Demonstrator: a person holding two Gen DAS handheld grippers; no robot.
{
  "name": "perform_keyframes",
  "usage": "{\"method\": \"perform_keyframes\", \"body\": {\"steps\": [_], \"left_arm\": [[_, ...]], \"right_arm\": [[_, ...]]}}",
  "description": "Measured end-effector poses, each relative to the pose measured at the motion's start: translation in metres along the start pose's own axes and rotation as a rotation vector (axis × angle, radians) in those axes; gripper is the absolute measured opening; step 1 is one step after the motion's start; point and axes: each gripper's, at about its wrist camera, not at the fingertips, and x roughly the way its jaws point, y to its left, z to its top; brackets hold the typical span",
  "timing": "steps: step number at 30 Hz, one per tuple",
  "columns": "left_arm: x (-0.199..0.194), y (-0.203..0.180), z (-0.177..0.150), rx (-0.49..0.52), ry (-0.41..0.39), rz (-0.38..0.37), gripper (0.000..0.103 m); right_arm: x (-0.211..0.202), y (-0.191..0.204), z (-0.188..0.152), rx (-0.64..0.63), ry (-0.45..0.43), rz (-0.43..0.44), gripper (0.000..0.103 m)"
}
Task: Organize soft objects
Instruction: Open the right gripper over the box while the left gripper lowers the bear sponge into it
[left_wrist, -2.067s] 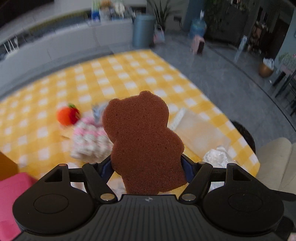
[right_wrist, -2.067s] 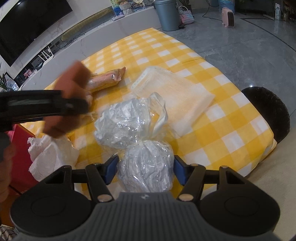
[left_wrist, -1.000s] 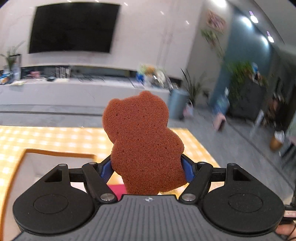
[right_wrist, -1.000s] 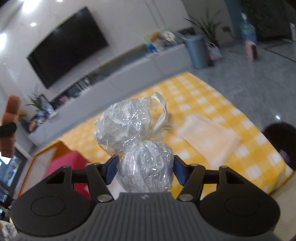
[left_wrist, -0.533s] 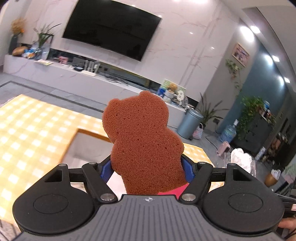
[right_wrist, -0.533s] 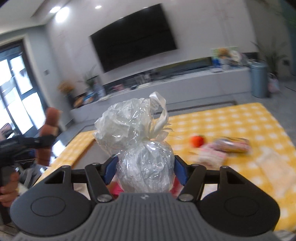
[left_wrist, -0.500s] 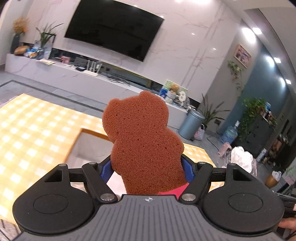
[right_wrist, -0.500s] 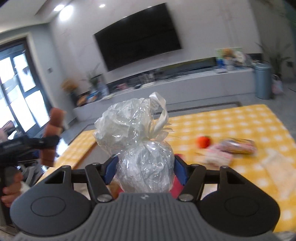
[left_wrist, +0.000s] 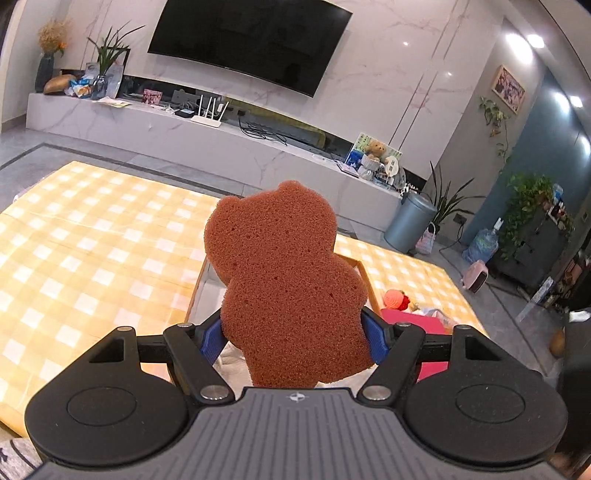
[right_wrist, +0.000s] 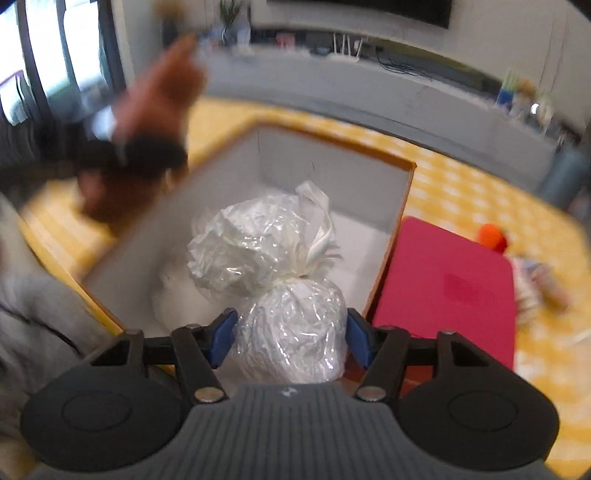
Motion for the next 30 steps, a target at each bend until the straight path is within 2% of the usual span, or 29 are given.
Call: {"method": "perform_keyframes", "body": {"steps": [2, 4, 8, 11, 14, 17, 18, 19, 25, 30], "left_arm": [[-0.002, 0.002, -0.002, 0.006, 0.006, -0.006, 0.084], [-0.004, 0.008, -0.005, 0.0, 0.012, -0.009, 0.084], [-0.008, 0.013, -0.006, 0.006, 0.005, -0.005, 0.084], [-0.009, 0.014, -0.005, -0.007, 0.01, -0.009, 0.084], [-0.009, 0.017, -0.005, -0.004, 0.007, -0.002, 0.084], [-0.008, 0.017, -0.005, 0.005, 0.006, 0.005, 0.084], [-0.008, 0.018, -0.005, 0.004, 0.007, 0.008, 0.084], [-0.008, 0.018, -0.005, 0.003, 0.009, 0.011, 0.084], [-0.006, 0.01, -0.007, 0.046, 0.026, 0.025, 0.084], [0.003, -0.005, -0.012, 0.118, 0.111, 0.044, 0.084]], "right_arm": [[0.016, 0.015, 0.0, -0.054, 0.078, -0.037, 0.061], [0.028, 0.022, 0.001, -0.06, 0.08, -0.075, 0.06], [0.039, 0.014, 0.009, -0.015, 0.128, -0.007, 0.061], [0.043, 0.008, 0.009, 0.01, 0.124, 0.02, 0.064], [0.036, 0.021, 0.006, 0.023, 0.122, 0.01, 0.072], [0.032, 0.023, 0.009, 0.037, 0.121, 0.012, 0.087], [0.031, 0.022, 0.01, 0.04, 0.11, 0.029, 0.091], [0.028, 0.02, 0.011, 0.04, 0.101, 0.039, 0.101], [-0.008, 0.002, 0.013, 0.051, -0.019, -0.003, 0.1], [-0.024, -0.027, 0.012, 0.123, -0.112, -0.068, 0.1]]}}
